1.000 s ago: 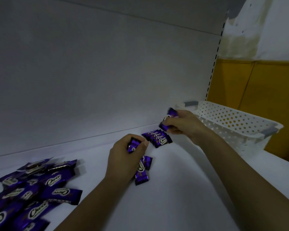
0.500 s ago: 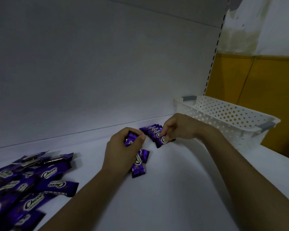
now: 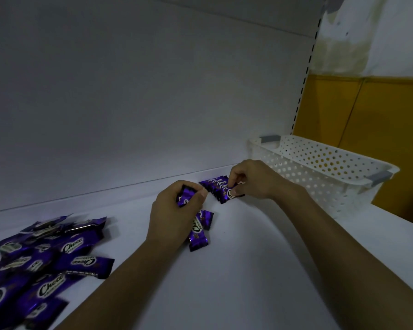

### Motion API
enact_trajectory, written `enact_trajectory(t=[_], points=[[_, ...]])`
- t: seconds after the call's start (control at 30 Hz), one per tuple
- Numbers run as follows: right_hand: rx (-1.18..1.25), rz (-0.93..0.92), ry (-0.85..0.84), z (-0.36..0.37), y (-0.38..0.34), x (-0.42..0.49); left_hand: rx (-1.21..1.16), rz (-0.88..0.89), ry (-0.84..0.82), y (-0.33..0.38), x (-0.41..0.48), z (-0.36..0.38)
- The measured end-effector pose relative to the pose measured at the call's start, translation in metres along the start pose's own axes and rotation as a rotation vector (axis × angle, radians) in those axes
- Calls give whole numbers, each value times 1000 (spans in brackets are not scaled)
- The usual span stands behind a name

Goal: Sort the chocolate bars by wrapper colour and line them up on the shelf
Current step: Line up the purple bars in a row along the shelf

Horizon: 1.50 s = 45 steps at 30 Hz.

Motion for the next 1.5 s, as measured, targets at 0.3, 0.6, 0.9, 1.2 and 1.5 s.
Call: enact_trajectory(t=[0.3,0.6,0.9,1.2,1.5], points=[[166,-57,68,-9,-30,-2,-74,-21,96,-2,3,-5],[560,-124,-394,21,-97,-24,-308,-209,245,-5,8,-20],[651,32,-170,25,-75,-15,-376,-238,-180,-17,9,-17],[708,98,-18,16,-63,-10,-388,-222,-40,-12,8,-16],[777,96,110,-1,-53,-10,-406,-265,-19,-13,11,-15]])
Point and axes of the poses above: each hand's wrist, its own x-axis towards the middle knuckle, its own z-axis out of the palm, y = z × x, the point moved 5 cm from there along x, towards the middle knuckle, and after that the axes turned 1 degree about -z, right-handed, at the moved point
